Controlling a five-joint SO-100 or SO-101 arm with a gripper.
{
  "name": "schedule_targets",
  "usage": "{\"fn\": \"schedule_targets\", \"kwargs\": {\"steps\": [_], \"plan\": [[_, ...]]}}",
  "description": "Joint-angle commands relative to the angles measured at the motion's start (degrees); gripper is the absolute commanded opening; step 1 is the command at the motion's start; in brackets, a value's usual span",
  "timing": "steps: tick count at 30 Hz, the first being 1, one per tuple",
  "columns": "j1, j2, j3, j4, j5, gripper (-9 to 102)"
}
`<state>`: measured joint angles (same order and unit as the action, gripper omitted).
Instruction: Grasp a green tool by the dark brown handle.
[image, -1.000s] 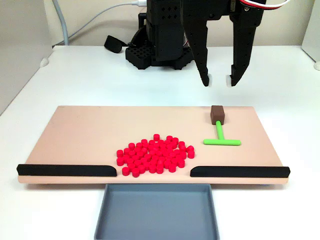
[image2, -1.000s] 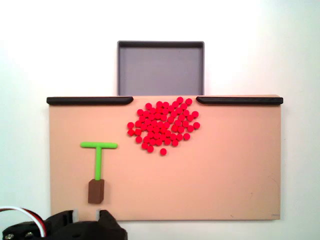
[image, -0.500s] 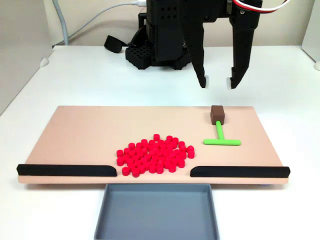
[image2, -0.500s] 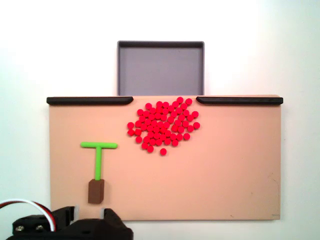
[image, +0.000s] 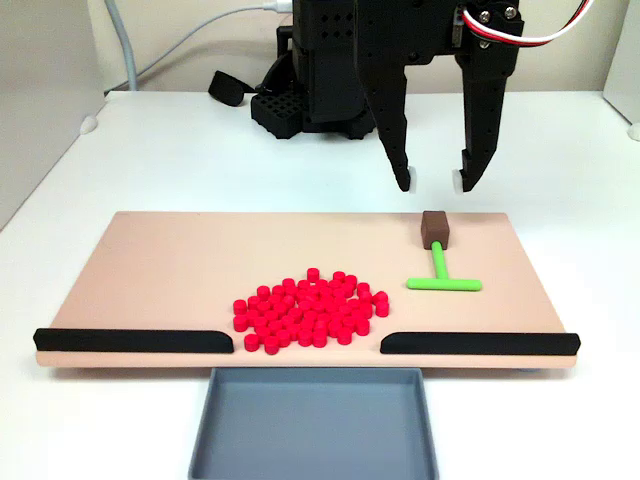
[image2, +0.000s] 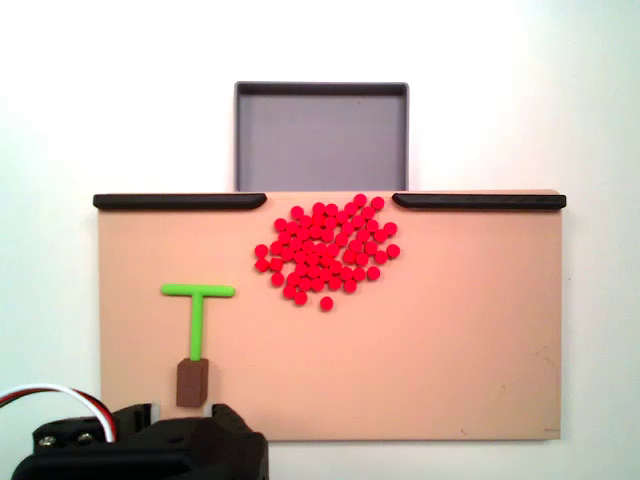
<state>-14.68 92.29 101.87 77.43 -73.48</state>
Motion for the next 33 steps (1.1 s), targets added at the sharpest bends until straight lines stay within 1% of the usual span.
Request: {"fn": "schedule_targets", "kwargs": {"steps": [1, 10, 33], "plan": [[-0.2, -0.1, -0.1, -0.8, -0.6, 16], [-0.3, -1.8, 0.1, -3.6, -1.1, 15], [0.5, -4.7, -0.2, -3.8, -0.7, 16]]}}
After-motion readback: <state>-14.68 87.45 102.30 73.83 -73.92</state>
